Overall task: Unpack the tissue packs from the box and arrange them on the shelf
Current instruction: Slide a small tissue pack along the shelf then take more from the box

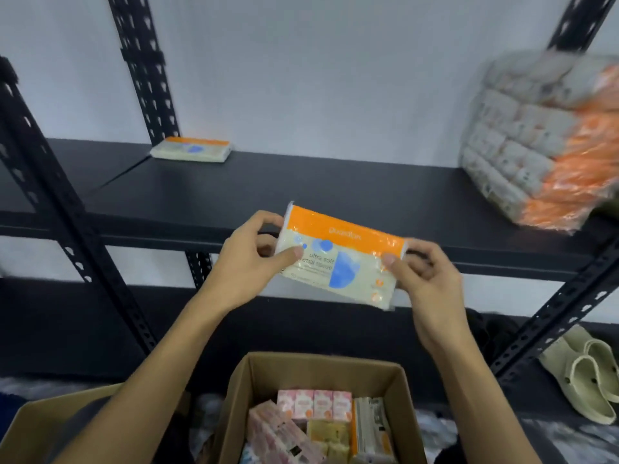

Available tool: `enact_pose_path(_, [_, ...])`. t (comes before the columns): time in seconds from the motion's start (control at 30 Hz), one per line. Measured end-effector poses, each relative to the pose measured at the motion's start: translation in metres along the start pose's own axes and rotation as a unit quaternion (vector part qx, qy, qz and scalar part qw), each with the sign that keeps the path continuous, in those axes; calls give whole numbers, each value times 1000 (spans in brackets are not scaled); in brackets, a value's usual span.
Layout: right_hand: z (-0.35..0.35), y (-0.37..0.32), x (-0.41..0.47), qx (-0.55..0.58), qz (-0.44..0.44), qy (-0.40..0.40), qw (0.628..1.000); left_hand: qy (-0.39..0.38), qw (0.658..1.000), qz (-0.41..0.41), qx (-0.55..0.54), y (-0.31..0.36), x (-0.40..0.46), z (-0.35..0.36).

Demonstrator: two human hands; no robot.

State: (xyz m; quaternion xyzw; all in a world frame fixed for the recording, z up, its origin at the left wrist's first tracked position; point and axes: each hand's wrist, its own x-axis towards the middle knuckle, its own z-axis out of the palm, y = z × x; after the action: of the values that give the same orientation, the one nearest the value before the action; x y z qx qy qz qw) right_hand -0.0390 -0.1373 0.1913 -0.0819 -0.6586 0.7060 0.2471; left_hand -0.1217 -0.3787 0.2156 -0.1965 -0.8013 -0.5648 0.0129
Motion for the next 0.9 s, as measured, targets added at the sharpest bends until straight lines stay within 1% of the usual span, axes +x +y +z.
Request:
enact_pose_path(0.07, [8, -16, 25, -48, -40, 33, 998, 33, 996, 17, 82, 8, 11, 2])
enact_pose_path(0.17, [23, -24, 68, -156, -80, 68, 982, 87, 985, 23, 146, 13, 37, 9])
enact_pose_path(0.23, [30, -20, 95, -237, -73, 69, 966, 97, 974, 17, 205, 9, 56, 13])
enact_pose_path(0.33, [38, -3, 121, -354, -44, 48, 933, 96, 947, -5, 305, -1, 76, 18])
enact_pose_path(0.43, [45, 4, 128, -459, -44, 62, 885, 94, 945, -27, 314, -4, 84, 18])
enact_pose_path(0.53, [46, -4, 127, -476, -36, 70, 876, 75, 949, -35, 305, 4, 89, 16])
enact_pose_path(0.57, [47, -8, 126, -496, -55, 62, 865, 73, 947, -25, 312, 7, 91, 16])
enact_pose_path(0.63, [49, -12, 124, -543, -142, 27, 827, 69, 937, 22, 341, 15, 95, 19])
enact_pose_path(0.67, [52, -13, 123, -557, -191, -3, 808, 62, 930, 52, 358, 19, 99, 22])
enact_pose_path(0.73, [60, -14, 123, -593, -239, -83, 765, 27, 916, 98, 388, 26, 104, 33])
enact_pose_path(0.77, [64, -13, 123, -610, -235, -124, 747, 0, 908, 111, 404, 25, 107, 40])
enact_pose_path(0.8, [67, -11, 125, -618, -221, -161, 737, -29, 901, 116, 418, 22, 110, 47])
enact_pose_path(0.83, [68, -8, 126, -620, -202, -191, 734, -58, 896, 113, 425, 17, 112, 52])
enact_pose_path(0.9, [68, -2, 128, -619, -176, -218, 733, -90, 898, 106, 418, 5, 114, 57])
